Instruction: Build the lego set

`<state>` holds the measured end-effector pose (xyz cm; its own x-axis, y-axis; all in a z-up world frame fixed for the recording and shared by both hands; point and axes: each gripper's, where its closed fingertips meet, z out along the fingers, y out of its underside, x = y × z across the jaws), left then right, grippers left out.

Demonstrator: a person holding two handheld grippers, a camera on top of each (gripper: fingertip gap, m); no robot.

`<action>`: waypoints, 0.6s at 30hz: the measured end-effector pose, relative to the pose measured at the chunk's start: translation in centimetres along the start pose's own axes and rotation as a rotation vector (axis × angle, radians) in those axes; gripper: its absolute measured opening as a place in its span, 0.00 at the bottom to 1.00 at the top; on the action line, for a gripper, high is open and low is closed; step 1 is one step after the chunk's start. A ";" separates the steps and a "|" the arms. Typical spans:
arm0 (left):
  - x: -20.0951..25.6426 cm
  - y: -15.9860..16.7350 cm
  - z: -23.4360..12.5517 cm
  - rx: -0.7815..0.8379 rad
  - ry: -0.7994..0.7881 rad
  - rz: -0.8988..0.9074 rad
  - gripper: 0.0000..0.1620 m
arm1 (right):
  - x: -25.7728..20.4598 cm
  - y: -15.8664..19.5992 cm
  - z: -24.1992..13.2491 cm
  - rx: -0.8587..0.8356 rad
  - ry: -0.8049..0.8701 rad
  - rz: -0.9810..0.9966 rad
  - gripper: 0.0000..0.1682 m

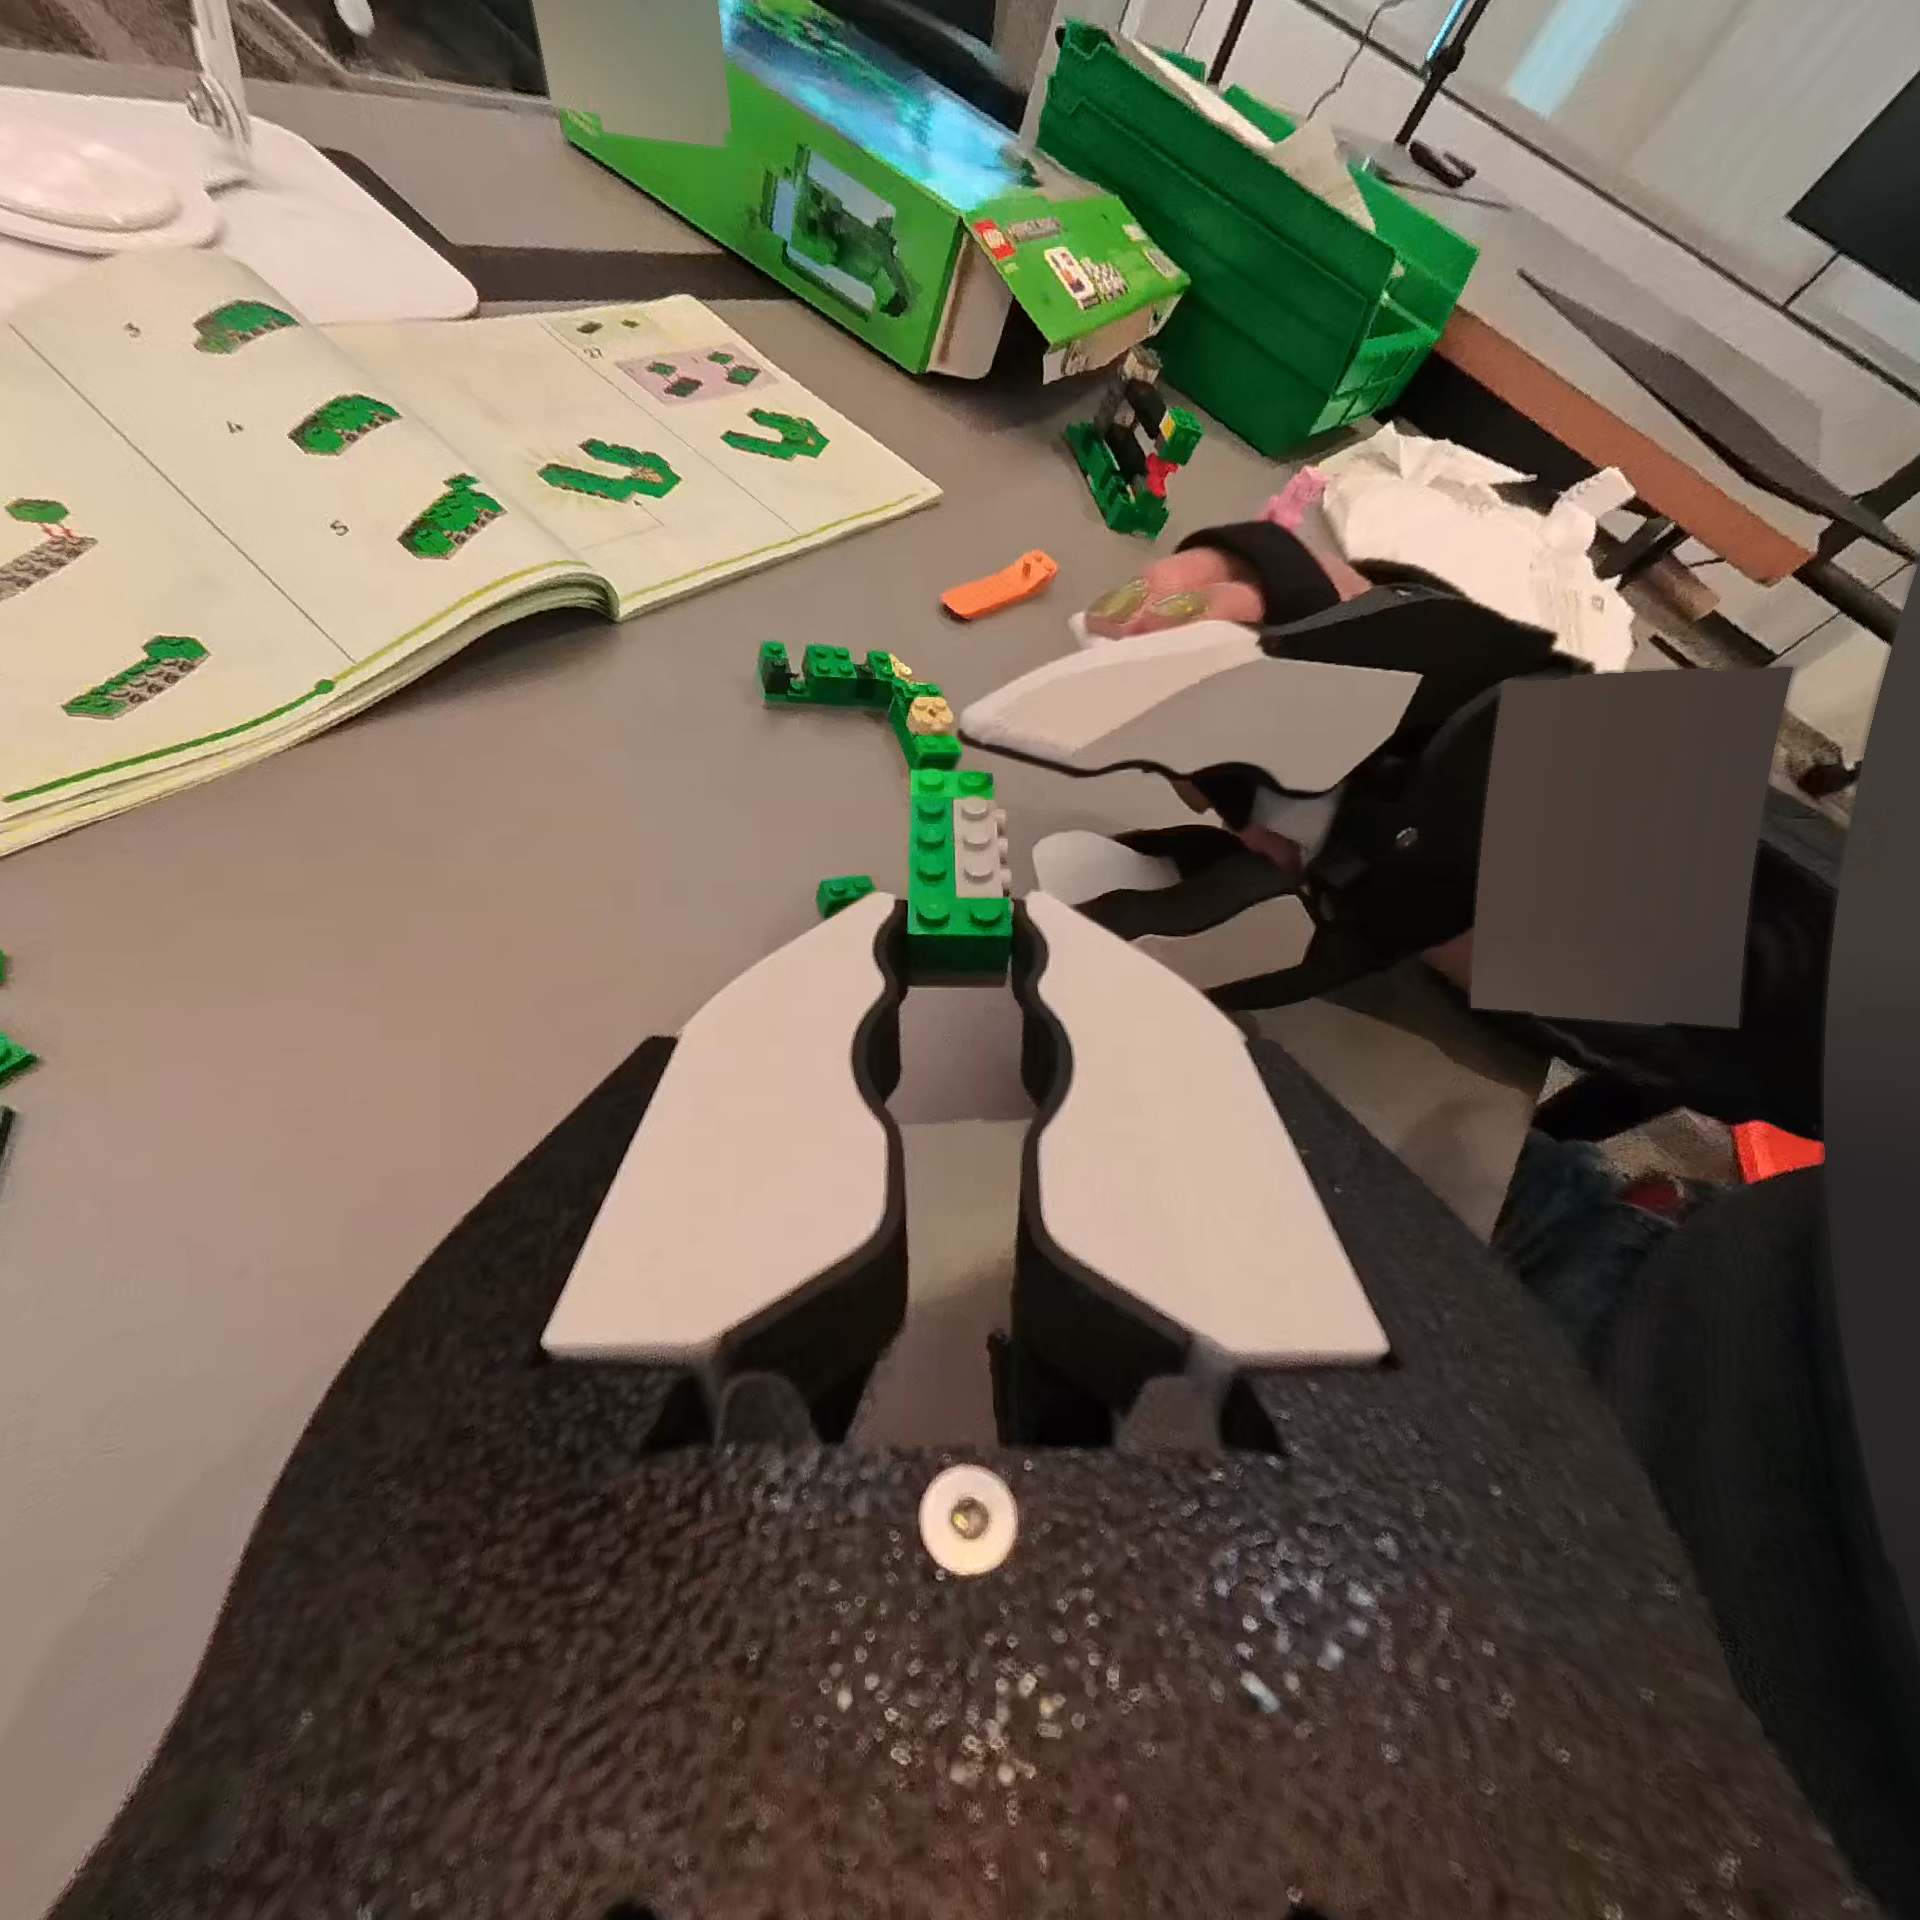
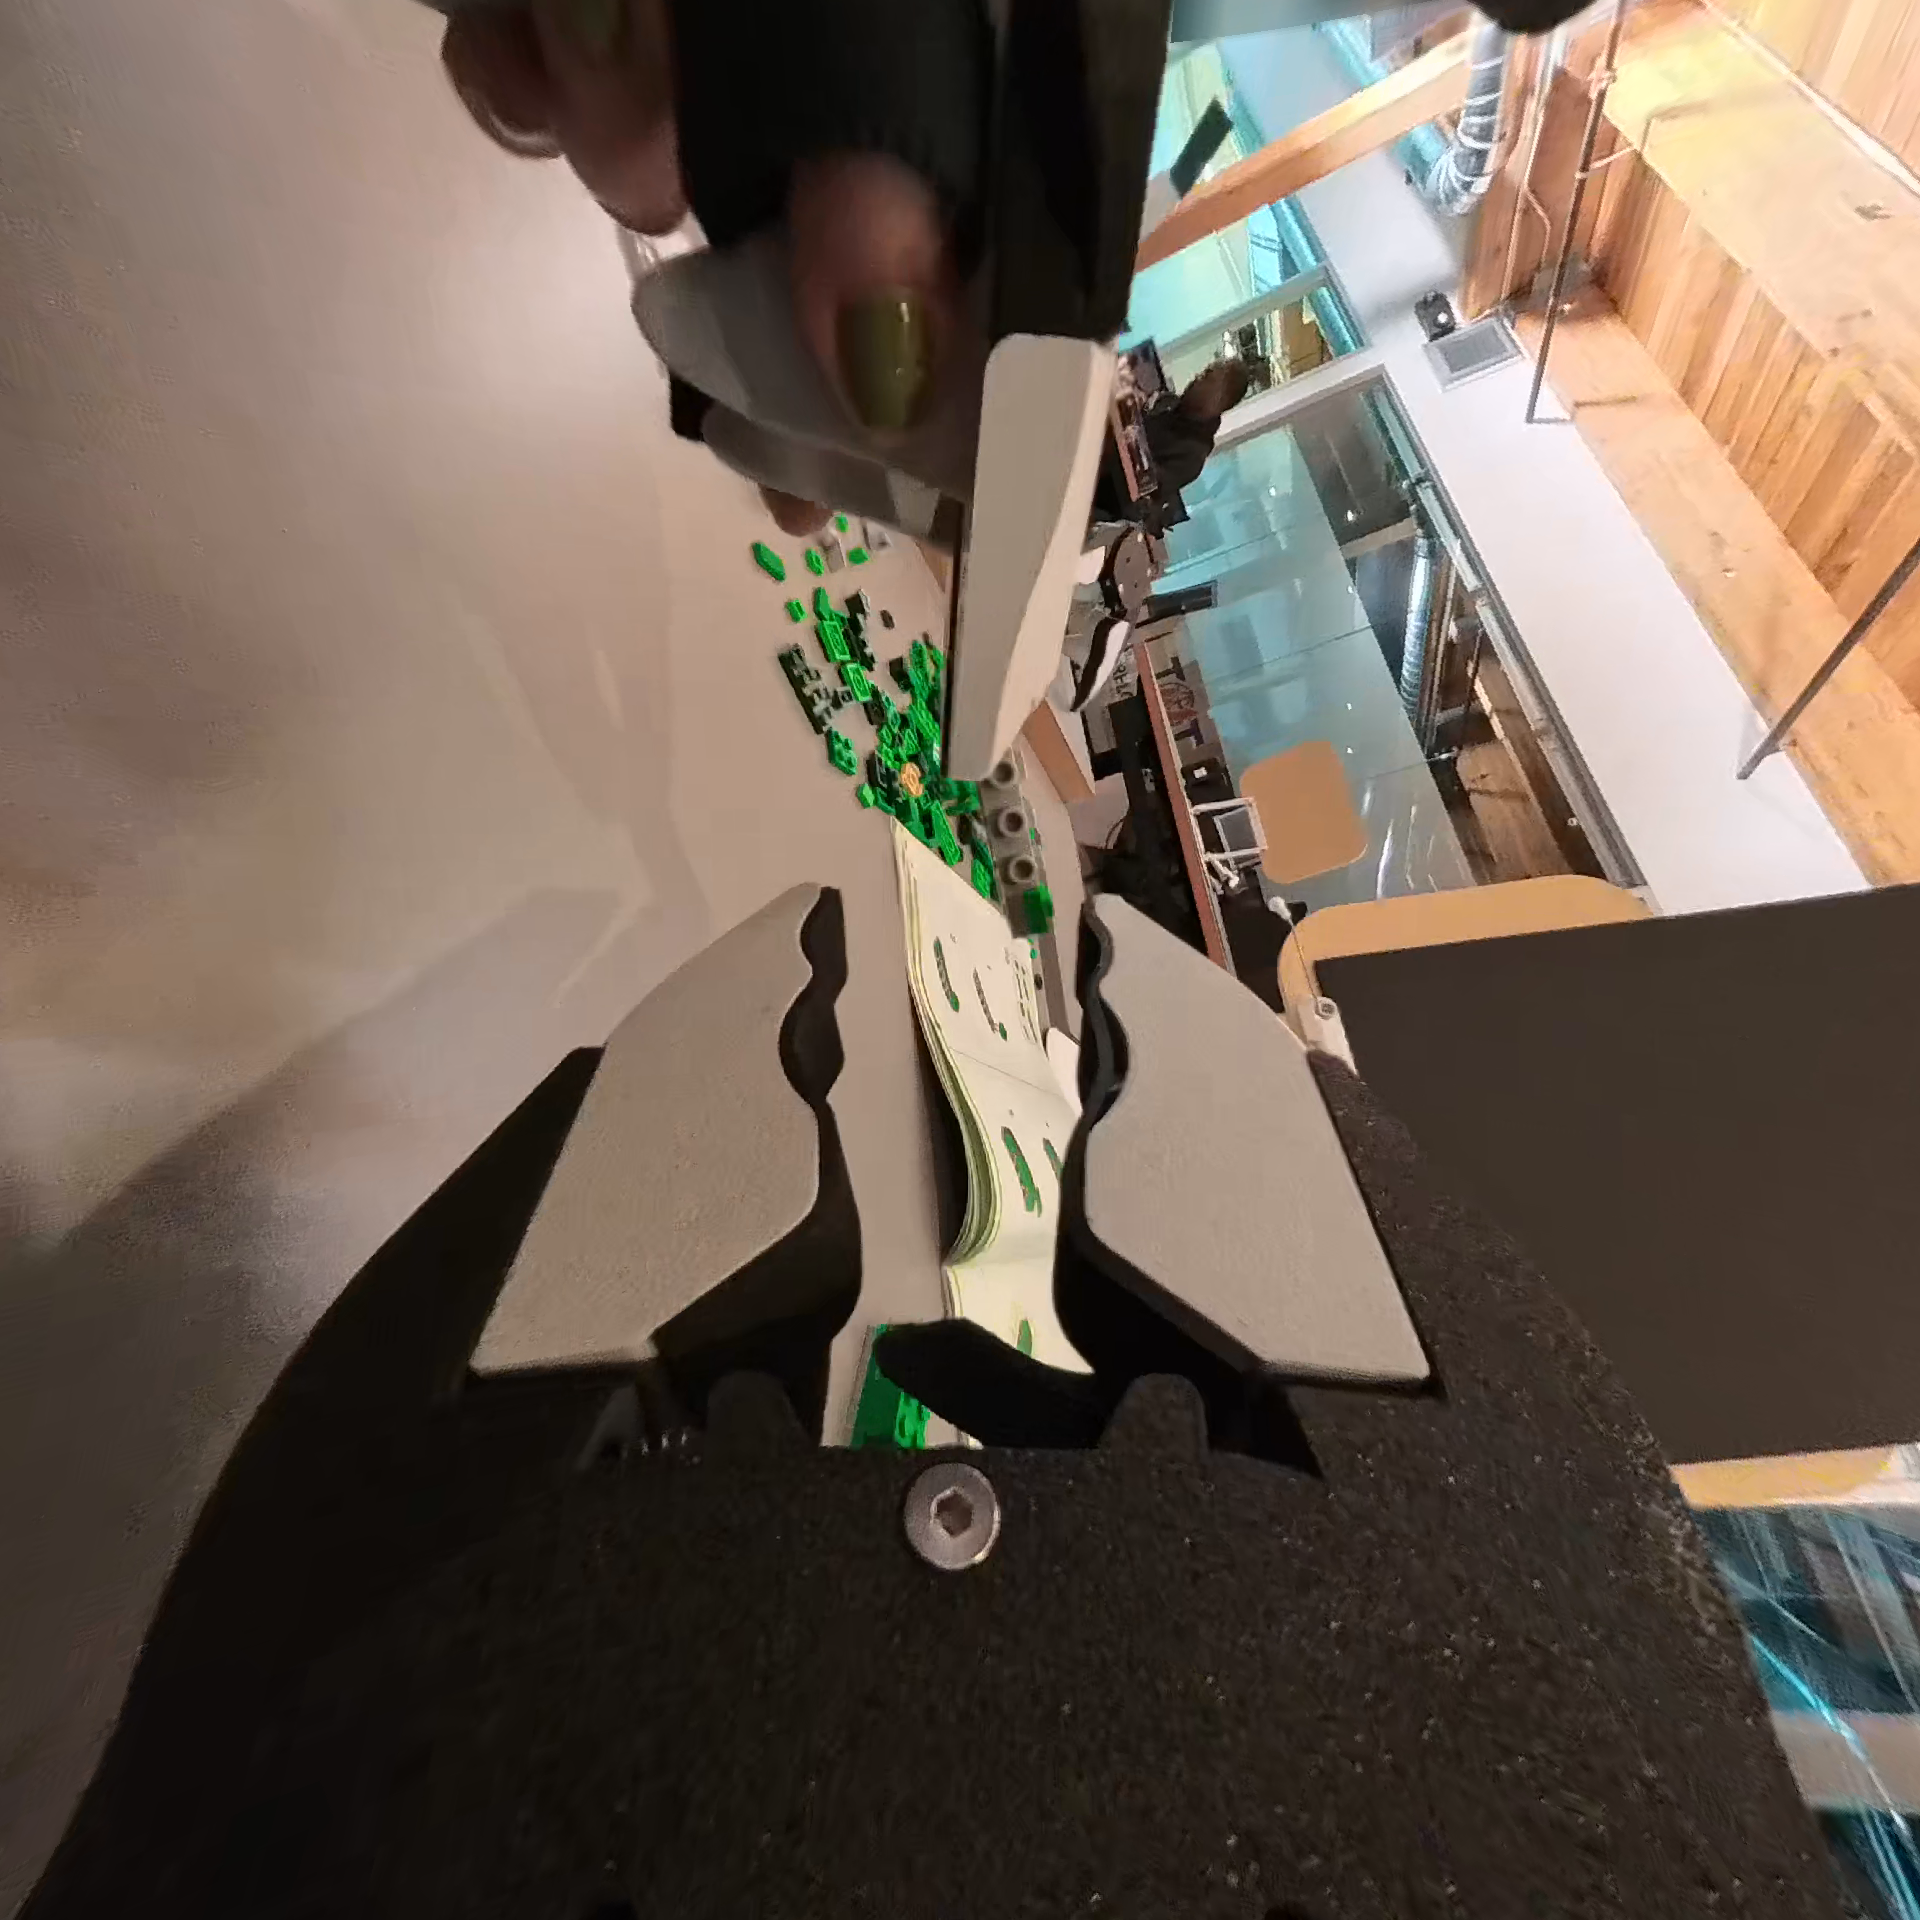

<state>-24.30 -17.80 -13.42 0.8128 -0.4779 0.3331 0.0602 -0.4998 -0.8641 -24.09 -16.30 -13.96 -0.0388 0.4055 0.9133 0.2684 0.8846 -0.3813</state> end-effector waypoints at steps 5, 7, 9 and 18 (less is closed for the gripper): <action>0.7 0.7 0.1 -0.063 0.042 -0.014 0.11 | -0.2 -0.6 0.0 0.021 0.022 -0.051 0.18; 0.8 0.9 0.2 -0.076 0.052 -0.018 0.11 | -0.6 -0.6 0.2 0.018 0.012 -0.061 0.15; 0.9 1.0 0.2 -0.085 0.060 -0.002 0.11 | -0.5 -0.6 0.2 0.014 0.028 -0.077 0.06; 0.4 -1.0 -0.9 0.113 -0.021 0.238 0.39 | -0.4 -1.1 0.1 0.100 -0.137 0.331 0.05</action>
<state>-24.53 -18.14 -12.03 0.8234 -0.5570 0.1085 -0.0709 -0.2906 -0.9542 -24.48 -17.39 -13.95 -0.0962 0.6942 0.7133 0.1925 0.7160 -0.6710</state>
